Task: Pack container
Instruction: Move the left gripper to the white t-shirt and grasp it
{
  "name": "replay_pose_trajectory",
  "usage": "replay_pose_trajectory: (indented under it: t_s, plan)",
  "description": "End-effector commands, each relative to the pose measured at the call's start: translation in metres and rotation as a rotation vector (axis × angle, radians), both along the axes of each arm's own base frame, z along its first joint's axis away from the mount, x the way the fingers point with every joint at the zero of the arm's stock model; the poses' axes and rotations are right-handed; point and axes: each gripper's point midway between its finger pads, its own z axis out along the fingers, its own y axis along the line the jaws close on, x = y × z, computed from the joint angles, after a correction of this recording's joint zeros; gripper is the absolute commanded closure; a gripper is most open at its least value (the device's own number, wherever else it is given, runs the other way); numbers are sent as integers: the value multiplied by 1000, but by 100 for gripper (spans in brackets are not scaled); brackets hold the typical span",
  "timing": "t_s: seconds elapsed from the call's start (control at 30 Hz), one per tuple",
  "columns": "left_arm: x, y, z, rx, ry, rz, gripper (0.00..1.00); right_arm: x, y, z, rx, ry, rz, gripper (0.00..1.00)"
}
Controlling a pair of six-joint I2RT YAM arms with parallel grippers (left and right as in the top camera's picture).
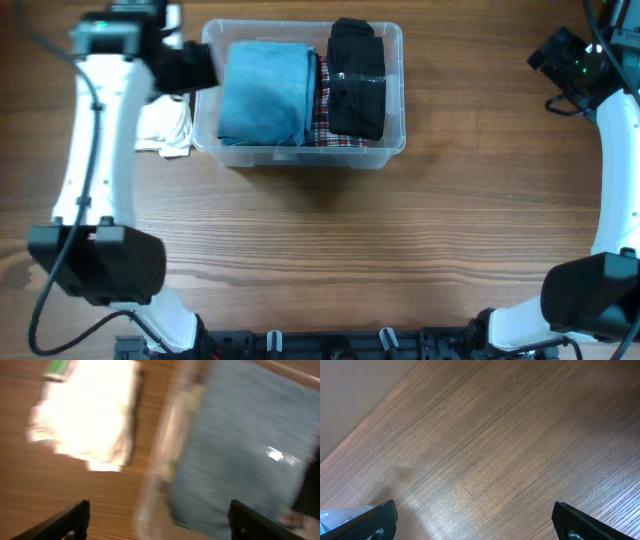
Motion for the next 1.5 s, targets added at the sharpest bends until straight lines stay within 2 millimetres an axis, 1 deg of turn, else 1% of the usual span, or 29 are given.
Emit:
replay_pose_trajectory:
  t_s: [0.0, 0.07, 0.2, 0.4, 0.5, 0.57, 0.63, 0.7, 0.73, 0.83, 0.87, 0.93, 1.03, 1.1, 1.17, 1.23, 1.33, 1.4, 1.47]
  plan:
    - [2, 52, 5, 58, -19, 49, 11, 1, 2, -8, 15, 16, -6, 0]
    - [6, 71, 0, 70, -22, 51, 11, 1, 2, -8, 15, 16, -6, 0]
    - [14, 78, -19, 76, 6, 33, 10, 1, 2, -8, 15, 16, -5, 0]
    - [39, 94, -70, 68, 53, 57, 11, 1, 2, -8, 15, 16, -5, 0]
    - [43, 103, -92, 62, 85, 74, 11, 1, 2, -8, 15, 16, -6, 0]
    - [44, 110, -102, 59, 100, 87, 11, 1, 2, -8, 15, 16, -6, 0]
    - [43, 121, -108, 57, 104, 109, 10, 1, 2, -8, 15, 16, -6, 0]
    - [43, 138, -112, 53, 98, 143, 11, 1, 2, -8, 15, 16, -6, 0]
    - [44, 145, -113, 42, 89, 156, 9, 1, 2, -8, 15, 16, -5, 0]
    - [46, 161, -116, -82, 36, 142, 8, 1, 2, -8, 15, 16, -6, 0]
    - [45, 172, -118, -132, 16, 160, 8, 1, 2, -8, 15, 16, -5, 0]
    - [44, 180, -120, -213, -21, 133, 8, 1, 2, -8, 15, 16, -5, 0]
    - [46, 186, -130, -330, -77, 61, 6, 1, 2, -8, 15, 16, -5, 0]
    - [49, 179, -146, -417, -102, -18, 5, 1, 2, -8, 15, 16, -5, 0]
    - [54, 172, -165, -472, -111, -50, 5, 1, 2, -8, 15, 16, -6, 0]
    - [61, 166, -176, -514, -141, -86, 5, 1, 2, -8, 15, 16, -6, 0]
    - [64, 163, -191, -550, -142, -90, 4, 1, 2, -8, 15, 16, -5, 0]
    - [64, 162, -196, -553, -140, -101, 5, 1, 2, -8, 15, 16, -5, 0]
    - [65, 159, -197, -559, -142, -108, 5, 1, 2, -8, 15, 16, -5, 0]
